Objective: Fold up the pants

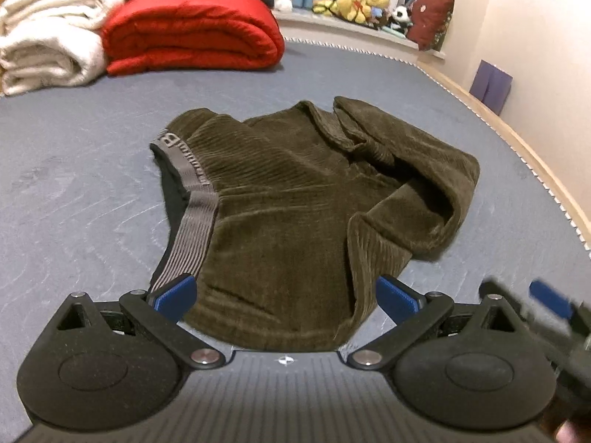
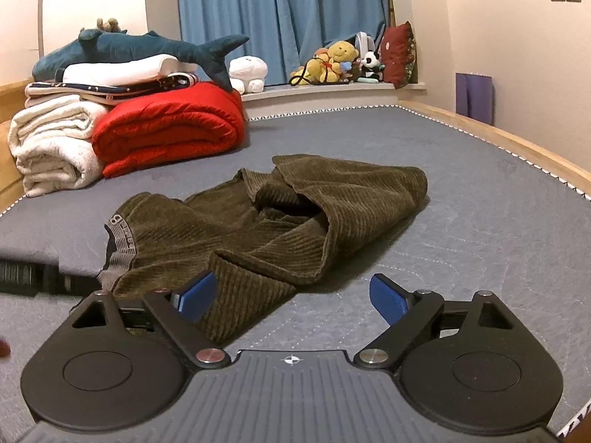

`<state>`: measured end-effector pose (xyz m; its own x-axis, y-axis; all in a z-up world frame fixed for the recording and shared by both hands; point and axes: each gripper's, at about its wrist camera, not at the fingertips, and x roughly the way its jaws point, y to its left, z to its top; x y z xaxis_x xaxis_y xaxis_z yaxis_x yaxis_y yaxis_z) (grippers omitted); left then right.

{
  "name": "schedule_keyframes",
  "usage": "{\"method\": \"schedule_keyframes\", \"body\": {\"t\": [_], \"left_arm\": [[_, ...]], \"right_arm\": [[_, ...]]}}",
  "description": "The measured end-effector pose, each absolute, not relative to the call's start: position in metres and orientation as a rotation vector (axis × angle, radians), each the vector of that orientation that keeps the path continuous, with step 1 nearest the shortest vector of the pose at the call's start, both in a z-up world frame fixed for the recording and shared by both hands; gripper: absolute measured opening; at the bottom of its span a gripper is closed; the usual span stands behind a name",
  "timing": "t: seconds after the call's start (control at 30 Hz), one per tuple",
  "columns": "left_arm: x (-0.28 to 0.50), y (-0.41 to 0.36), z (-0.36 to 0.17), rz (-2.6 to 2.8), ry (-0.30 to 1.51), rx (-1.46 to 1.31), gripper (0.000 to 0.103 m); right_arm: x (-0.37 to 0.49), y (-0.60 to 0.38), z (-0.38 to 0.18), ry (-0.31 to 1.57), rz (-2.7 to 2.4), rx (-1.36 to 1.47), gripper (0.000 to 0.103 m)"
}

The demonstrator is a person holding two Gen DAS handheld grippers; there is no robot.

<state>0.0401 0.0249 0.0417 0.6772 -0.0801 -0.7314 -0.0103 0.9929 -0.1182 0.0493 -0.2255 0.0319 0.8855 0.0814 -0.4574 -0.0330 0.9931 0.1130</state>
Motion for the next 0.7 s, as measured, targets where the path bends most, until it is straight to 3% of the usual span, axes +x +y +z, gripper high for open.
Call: {"method": "schedule_keyframes", "body": {"t": [0.27, 0.33, 0.43, 0.5, 0.57, 0.7], "left_arm": [[0.069, 0.071, 0.020, -0.158, 0.735, -0.051, 0.102], [0.078, 0.084, 0.016, -0.126, 0.766, -0.069, 0.093], [0.088, 0.106, 0.014, -0.122, 0.767, -0.127, 0.068], [0.097, 0.119, 0.011, -0.118, 0.785, -0.139, 0.042], [0.104, 0.133, 0.009, -0.110, 0.798, -0.146, 0.038], [0.123, 0.161, -0.003, -0.084, 0.841, -0.193, 0.040]], "right_arm": [[0.054, -0.218, 0.029, 0.489, 0.079, 0.115, 0.085], [0.056, -0.212, 0.026, 0.494, 0.094, 0.105, 0.085], [0.062, -0.201, 0.022, 0.504, 0.123, 0.087, 0.085], [0.067, -0.193, 0.018, 0.512, 0.133, 0.080, 0.085], [0.072, -0.185, 0.014, 0.526, 0.146, 0.079, 0.085], [0.082, -0.167, 0.007, 0.553, 0.199, 0.077, 0.085]]}}
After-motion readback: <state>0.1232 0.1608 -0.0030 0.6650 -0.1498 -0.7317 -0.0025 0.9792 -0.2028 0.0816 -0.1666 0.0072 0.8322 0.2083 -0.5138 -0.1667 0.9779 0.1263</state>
